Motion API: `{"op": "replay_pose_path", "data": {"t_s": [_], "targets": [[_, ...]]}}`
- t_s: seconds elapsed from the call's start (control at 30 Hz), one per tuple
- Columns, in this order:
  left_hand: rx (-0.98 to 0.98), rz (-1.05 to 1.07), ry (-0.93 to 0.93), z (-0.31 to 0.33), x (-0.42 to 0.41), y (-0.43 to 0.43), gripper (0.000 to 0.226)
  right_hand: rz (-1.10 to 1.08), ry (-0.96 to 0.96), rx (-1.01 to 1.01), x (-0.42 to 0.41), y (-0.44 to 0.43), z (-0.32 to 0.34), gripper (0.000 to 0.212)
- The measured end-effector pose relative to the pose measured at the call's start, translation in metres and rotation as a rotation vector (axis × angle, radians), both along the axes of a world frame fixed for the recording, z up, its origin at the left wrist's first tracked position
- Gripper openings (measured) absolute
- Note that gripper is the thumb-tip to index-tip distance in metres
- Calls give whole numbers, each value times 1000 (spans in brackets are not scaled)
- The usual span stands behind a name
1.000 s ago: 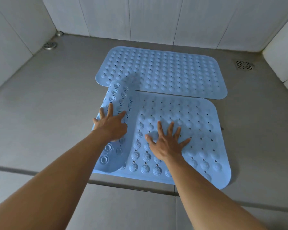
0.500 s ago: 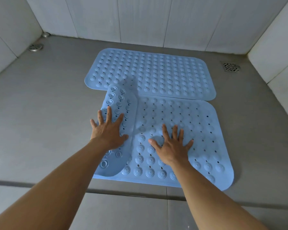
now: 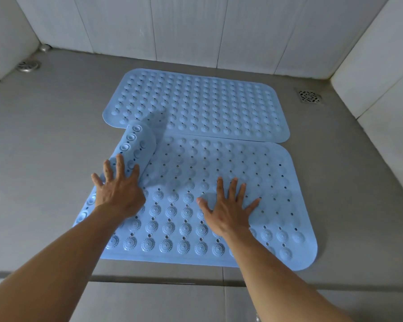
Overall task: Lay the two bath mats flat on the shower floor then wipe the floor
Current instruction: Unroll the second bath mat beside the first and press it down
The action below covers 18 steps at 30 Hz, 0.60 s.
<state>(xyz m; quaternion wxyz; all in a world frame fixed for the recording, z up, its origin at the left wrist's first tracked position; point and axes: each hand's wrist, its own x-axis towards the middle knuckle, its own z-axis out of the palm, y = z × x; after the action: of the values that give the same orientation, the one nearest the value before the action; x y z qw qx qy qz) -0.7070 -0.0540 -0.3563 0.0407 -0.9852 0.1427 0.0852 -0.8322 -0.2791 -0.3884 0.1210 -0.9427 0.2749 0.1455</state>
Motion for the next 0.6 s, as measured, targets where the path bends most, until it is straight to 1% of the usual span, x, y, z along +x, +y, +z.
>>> {"op": "replay_pose_path", "data": {"t_s": [0.03, 0.17, 0.43, 0.6], "targets": [[-3, -1, -9, -2, 1, 0, 68, -1, -3, 9, 0, 0, -1, 89], [-10, 4, 17, -7, 6, -1, 74, -4, -3, 42, -3, -5, -1, 92], [-27, -16, -2, -8, 1, -13, 71, 0, 46, 71, -9, -25, 8, 95], [-5, -24, 22, -9, 0, -7, 68, -26, 52, 59, 1, -19, 14, 87]]}}
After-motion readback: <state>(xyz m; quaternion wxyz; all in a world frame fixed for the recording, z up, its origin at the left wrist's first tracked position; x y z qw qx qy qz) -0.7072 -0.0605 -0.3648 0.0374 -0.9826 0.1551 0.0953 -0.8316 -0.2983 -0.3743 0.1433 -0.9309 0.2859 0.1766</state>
